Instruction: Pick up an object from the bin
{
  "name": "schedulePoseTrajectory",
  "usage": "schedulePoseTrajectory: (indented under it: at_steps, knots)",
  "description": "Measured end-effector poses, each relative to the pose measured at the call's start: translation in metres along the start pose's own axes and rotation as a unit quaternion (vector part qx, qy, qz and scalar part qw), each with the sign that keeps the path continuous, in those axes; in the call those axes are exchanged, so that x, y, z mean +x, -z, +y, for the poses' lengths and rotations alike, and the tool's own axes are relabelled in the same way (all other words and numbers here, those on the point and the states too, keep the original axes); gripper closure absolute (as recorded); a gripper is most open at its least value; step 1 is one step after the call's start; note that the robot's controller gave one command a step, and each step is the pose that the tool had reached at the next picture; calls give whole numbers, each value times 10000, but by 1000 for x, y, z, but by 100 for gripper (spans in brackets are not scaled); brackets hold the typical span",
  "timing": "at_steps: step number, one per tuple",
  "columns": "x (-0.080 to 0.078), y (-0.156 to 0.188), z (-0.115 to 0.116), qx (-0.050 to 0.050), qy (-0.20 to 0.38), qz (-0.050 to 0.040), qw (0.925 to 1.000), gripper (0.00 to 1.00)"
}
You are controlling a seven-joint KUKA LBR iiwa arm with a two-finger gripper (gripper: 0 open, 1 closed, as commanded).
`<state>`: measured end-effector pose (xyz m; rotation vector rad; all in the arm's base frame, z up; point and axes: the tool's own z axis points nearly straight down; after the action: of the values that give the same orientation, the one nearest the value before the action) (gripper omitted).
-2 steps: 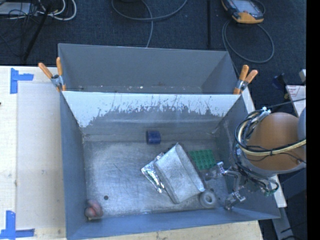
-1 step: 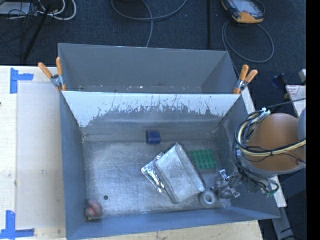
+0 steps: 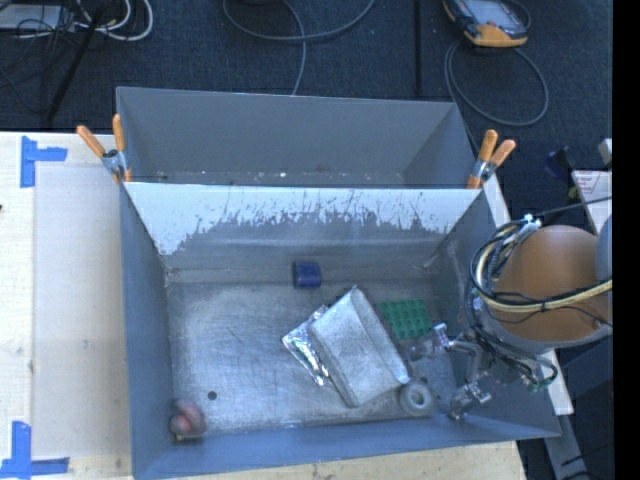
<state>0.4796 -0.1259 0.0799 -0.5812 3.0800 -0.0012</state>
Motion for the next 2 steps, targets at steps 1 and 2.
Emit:
schedulePoseTrajectory:
  at_steps: [1, 2]
  knots:
    - [2, -1, 1, -13, 10, 34, 10000, 100]
    - [0, 0, 0, 3, 13, -4, 10000, 0]
